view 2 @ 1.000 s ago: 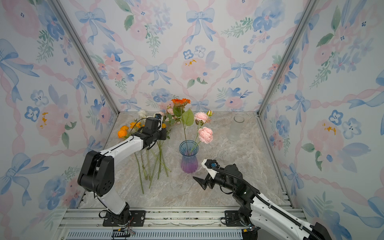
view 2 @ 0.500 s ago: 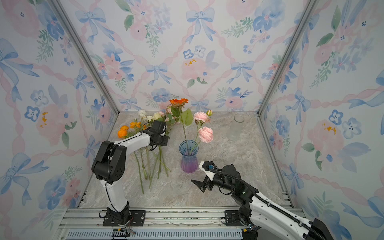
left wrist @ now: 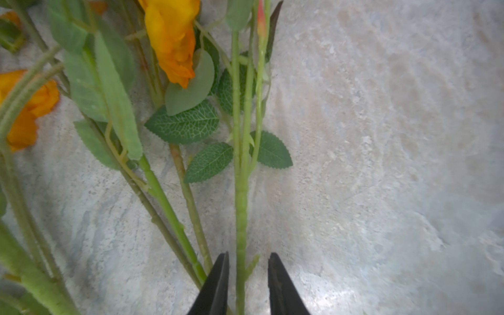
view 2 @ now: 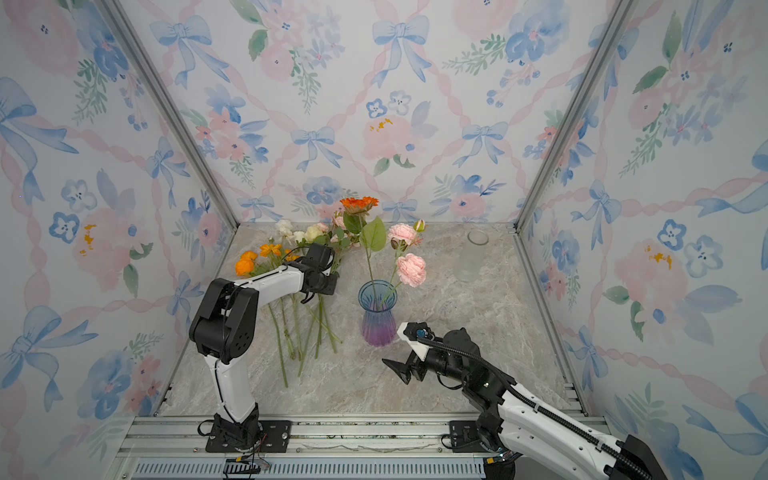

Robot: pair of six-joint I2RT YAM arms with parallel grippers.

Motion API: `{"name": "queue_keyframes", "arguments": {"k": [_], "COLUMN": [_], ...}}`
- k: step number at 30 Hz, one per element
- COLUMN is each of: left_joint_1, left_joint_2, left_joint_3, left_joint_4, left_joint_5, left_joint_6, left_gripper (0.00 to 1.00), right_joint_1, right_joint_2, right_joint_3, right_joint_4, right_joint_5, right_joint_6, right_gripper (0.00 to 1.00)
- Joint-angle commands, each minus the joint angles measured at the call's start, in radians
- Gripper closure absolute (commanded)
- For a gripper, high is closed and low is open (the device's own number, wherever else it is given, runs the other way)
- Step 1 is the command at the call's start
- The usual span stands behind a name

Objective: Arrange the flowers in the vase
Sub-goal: 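Lower the left gripper and close it on the pink rose spray stem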

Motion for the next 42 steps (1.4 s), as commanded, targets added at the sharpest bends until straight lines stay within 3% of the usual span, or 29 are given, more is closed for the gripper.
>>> {"name": "queue_keyframes", "arguments": {"k": [1,7,18,34,42], "left_joint_1": [0.007,0.006,0.005,0.018,0.053], "left_joint_2": [0.024,0.037,0.015,-0.274,-0.51], "left_joint_3": [0.011,0.01,0.008,-0.06,-0.165], "left_joint_4": [-0.023,-0.024,-0.025,-0.017,0.061], "left_joint_5": [-0.009,-0.011,-0.002,0.044,0.046], "left_joint_6": [0.011,0.013,0.01,-0.026,-0.22], "left_gripper": [0.73,0.74,1.0,1.0,1.0], "right_joint_1": [0.011,0.01,0.01,-0.011,-0.067], "right_joint_2": [0.002,-0.004,0.003,-0.039,-0.105], "right_joint_3": [0.025,0.024,0.024,0.0,-0.008], "right_joint_4": [0.016,0.013,0.015,0.039,0.015], "right_joint_5": [0.006,0.008,0.014,0.038,0.08], "right_joint_6": [-0.008,-0.008,-0.013,0.006,0.058], "right_gripper": [0.03,0.03,0.03,0.03,0.03]}}
